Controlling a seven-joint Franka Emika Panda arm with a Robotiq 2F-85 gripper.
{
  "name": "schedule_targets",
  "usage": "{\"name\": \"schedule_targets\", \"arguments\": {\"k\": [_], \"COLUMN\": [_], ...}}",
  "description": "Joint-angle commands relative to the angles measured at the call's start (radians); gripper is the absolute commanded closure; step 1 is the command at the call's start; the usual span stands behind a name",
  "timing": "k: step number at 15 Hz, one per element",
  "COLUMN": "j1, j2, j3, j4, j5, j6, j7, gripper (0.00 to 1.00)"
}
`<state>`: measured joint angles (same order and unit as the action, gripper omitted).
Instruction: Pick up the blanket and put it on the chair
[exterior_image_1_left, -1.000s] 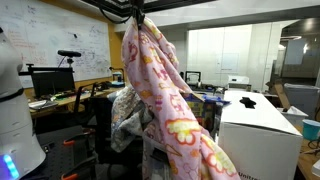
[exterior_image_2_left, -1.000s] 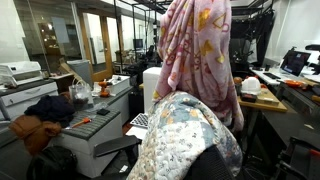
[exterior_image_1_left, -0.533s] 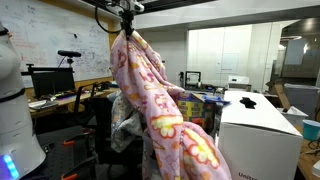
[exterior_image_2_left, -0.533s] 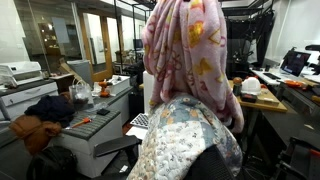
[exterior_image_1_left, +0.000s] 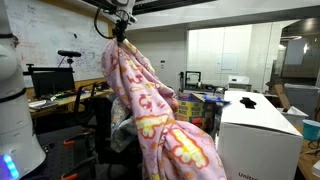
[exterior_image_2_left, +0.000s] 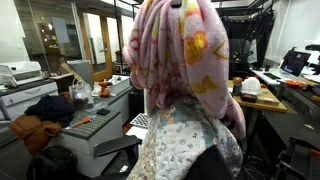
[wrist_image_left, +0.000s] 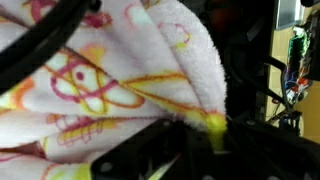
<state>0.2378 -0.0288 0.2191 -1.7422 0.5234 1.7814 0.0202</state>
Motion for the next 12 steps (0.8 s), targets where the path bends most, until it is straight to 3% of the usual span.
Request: {"name": "schedule_targets", "arguments": {"k": [1, 8, 9, 10, 12], "j1": [0.028, 0.058, 0.059, 0.060, 0.062], "j2": [0.107, 0.247, 0.254, 0.258, 0.261], "j3": [0.037, 0.081, 0.081, 0.082, 0.080], "j4": [0.116, 0.191, 0.194, 0.195, 0.201], "j5": [0.036, -0.008, -0.020, -0.025, -0.039], "j6": [-0.080, -0.129, -0.126, -0.123, -0.112], "j7": [-0.007, 0.008, 0.011, 0.007, 0.002], "gripper": [0.98, 0.98, 0.68, 0.66, 0.53]}}
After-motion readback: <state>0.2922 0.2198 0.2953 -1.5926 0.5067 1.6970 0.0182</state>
